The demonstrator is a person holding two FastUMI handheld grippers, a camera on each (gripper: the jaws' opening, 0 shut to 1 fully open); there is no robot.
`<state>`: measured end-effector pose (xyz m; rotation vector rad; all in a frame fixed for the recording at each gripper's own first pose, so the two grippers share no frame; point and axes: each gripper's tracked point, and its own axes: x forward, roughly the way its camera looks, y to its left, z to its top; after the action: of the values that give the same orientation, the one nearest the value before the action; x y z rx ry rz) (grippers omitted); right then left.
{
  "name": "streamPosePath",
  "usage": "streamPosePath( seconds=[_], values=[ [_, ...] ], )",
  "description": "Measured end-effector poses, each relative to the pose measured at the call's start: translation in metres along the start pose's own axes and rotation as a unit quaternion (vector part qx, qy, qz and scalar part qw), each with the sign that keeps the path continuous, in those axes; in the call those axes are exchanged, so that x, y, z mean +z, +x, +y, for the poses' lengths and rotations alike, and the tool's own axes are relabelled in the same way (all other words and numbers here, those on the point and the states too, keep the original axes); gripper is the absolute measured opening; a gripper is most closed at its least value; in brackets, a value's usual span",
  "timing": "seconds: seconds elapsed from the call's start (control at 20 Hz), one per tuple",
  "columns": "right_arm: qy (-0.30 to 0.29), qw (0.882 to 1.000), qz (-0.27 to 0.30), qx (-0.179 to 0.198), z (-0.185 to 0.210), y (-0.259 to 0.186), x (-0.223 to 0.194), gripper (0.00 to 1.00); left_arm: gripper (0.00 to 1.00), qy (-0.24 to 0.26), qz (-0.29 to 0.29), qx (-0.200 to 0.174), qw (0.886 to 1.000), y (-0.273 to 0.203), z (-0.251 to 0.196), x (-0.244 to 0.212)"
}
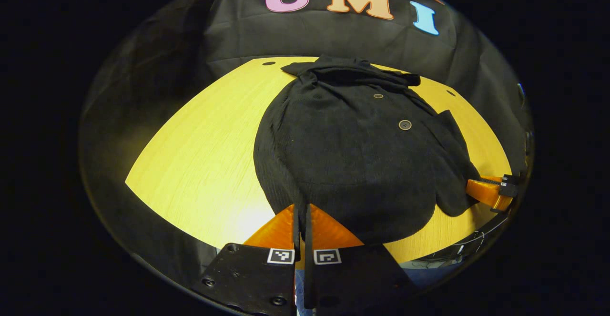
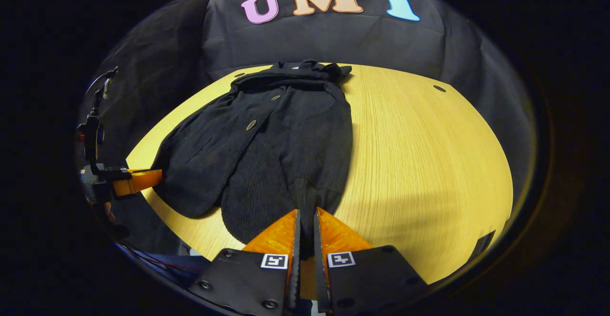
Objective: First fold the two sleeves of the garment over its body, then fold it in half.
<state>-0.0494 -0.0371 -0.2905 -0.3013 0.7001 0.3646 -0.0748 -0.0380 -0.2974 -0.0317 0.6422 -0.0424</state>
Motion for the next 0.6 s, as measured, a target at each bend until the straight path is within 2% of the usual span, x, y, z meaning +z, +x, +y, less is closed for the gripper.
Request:
streamPosePath(
  seconds=[0.05, 0.25, 0.45, 0.5, 0.6],
  values=[
    [0.006, 1.0, 0.0, 0.001, -0.0008, 0.0003, 0.0012, 0.09, 0.01, -0.001, -0.001, 0.003, 1.0, -0.001, 0.0007, 0.0004],
    [0.001, 1.0, 0.003, 0.002, 0.0009, 0.0008, 0.0027, 0.09, 0.0, 0.008, 0.008, 0.008, 1.0, 0.0009, -0.0003, 0.0004],
    [-0.014, 1.0, 0.009, -0.006, -0.0001, 0.0011, 0.0044, 0.09, 0.0, -0.014, 0.022, 0.013, 1.0, -0.0014, 0.0007, 0.0024],
    [-0.011, 1.0, 0.011, -0.003, 0.0, 0.0, 0.0065, 0.0, 0.0, -0.021, 0.023, 0.015, 0.999, -0.0018, 0.0002, 0.0023],
    [-0.004, 1.0, 0.01, 0.003, 0.0002, -0.0018, 0.0099, 0.04, 0.0, -0.03, 0.023, 0.015, 0.999, -0.0021, -0.0023, 0.0055]
  ],
)
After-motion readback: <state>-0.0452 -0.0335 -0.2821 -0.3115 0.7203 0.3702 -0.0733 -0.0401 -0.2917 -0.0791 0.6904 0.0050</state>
